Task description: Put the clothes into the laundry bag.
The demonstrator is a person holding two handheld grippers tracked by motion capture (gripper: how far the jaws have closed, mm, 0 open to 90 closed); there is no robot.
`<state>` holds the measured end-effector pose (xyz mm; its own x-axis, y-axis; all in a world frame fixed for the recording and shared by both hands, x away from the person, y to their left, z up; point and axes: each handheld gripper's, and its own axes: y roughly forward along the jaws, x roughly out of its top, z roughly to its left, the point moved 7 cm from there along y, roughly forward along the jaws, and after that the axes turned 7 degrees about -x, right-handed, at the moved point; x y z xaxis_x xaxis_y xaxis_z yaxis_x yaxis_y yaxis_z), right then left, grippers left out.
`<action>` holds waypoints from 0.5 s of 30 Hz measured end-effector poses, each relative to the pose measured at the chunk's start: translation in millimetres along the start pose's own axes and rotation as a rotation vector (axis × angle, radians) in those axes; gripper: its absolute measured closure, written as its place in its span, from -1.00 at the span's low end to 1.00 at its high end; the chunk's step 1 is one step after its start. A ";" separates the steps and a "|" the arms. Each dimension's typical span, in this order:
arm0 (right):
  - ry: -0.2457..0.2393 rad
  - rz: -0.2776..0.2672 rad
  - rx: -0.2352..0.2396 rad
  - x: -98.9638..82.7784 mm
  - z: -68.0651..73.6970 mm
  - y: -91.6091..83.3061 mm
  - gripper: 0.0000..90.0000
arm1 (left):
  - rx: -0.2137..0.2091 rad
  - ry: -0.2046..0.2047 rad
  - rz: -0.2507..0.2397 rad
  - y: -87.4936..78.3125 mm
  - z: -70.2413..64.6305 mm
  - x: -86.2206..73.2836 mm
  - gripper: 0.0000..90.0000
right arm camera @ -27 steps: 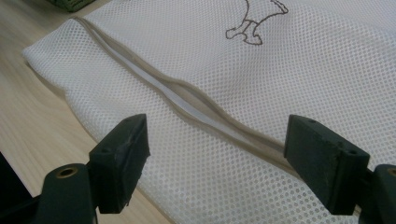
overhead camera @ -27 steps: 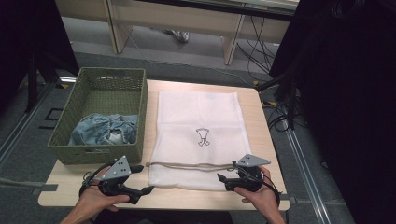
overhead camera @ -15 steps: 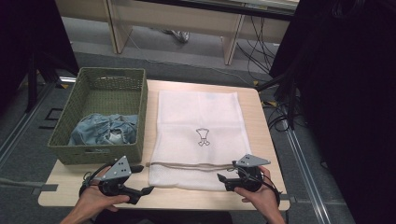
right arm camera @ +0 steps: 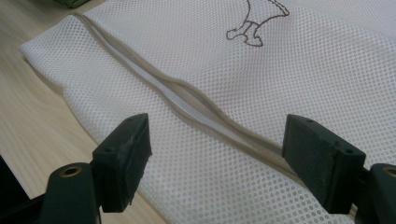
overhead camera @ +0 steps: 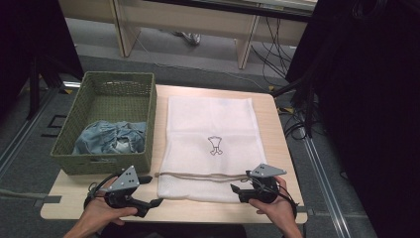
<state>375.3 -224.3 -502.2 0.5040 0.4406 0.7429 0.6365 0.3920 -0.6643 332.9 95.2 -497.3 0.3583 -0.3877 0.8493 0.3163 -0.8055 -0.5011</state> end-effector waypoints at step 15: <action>-0.221 0.103 -0.019 11.0 -9.4 41.9 -0.03 | 0.011 0.000 0.010 1.4 2.3 -1.3 -0.55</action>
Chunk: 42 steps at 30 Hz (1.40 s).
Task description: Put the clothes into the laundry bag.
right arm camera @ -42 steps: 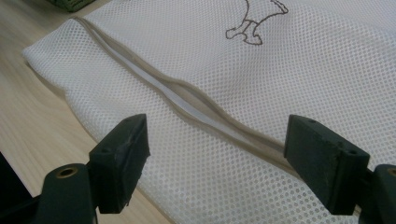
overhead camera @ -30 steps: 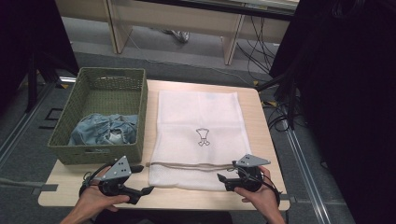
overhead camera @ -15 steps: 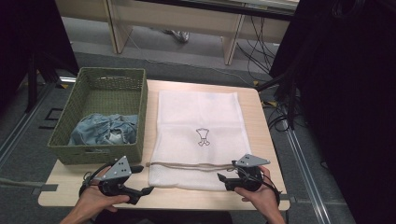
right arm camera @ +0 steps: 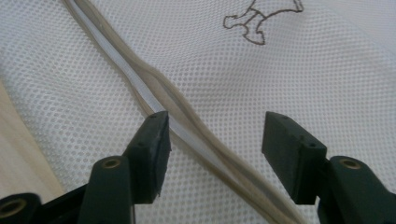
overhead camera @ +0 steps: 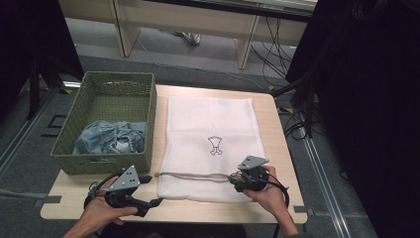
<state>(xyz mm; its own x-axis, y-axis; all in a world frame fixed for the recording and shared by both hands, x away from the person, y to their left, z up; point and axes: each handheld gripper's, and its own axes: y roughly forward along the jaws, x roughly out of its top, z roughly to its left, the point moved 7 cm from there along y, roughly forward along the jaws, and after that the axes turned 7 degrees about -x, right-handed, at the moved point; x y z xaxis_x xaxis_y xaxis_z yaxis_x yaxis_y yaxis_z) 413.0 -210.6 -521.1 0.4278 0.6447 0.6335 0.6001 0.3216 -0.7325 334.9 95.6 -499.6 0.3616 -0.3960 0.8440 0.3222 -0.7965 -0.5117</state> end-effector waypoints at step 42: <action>-0.007 -0.106 0.022 79.7 -19.4 26.4 0.90 | 0.076 0.004 0.008 -15.6 15.9 7.6 -0.53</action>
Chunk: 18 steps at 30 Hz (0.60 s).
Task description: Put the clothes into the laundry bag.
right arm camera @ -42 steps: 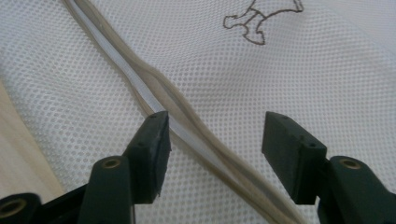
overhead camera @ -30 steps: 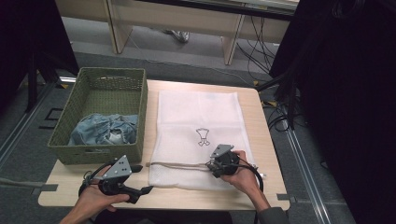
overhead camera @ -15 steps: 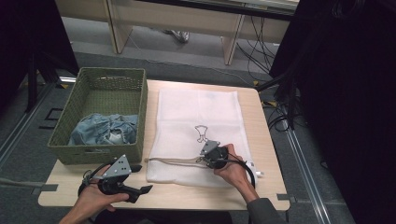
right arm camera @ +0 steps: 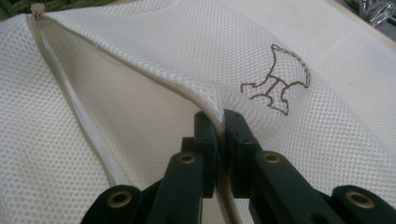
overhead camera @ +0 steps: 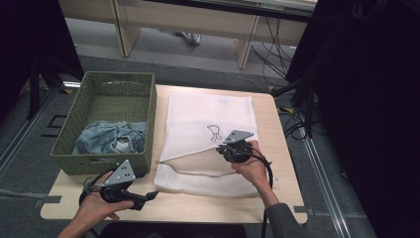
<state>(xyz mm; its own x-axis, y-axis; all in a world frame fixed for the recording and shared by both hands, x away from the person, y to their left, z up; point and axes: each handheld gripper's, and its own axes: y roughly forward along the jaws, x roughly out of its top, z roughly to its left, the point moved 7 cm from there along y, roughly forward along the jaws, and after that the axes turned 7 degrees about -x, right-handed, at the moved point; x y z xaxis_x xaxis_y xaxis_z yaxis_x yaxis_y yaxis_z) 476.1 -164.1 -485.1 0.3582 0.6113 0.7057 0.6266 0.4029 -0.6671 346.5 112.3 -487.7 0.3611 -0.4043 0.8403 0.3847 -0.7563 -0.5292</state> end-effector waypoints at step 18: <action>0.016 -0.060 -0.004 20.3 -15.6 -14.2 0.89 | 0.205 -0.055 -0.020 -71.4 66.8 50.5 -0.58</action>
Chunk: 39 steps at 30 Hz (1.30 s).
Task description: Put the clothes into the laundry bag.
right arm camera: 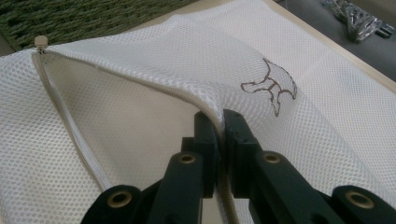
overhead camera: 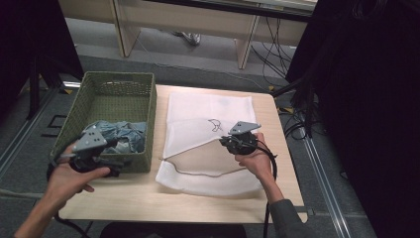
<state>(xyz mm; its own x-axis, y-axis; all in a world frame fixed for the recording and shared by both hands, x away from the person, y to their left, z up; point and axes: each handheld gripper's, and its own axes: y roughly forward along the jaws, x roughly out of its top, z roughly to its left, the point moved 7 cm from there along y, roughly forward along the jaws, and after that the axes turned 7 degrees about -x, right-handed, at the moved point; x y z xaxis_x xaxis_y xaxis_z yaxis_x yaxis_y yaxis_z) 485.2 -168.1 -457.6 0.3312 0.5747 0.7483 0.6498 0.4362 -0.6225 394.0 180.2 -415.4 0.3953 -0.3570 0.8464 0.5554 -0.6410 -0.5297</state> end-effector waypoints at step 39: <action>-0.011 0.022 0.019 -7.1 3.5 4.6 0.88 | 0.311 -0.317 0.406 79.2 171.9 1.0 0.37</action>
<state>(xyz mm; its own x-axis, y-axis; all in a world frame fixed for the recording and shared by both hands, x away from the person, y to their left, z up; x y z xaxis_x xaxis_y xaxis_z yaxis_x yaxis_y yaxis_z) 483.5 -167.7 -466.5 0.3373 0.5922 0.7318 0.6291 0.4365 -0.6432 564.1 245.9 -466.0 0.7933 -0.2809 0.5401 0.4828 -0.2502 -0.8392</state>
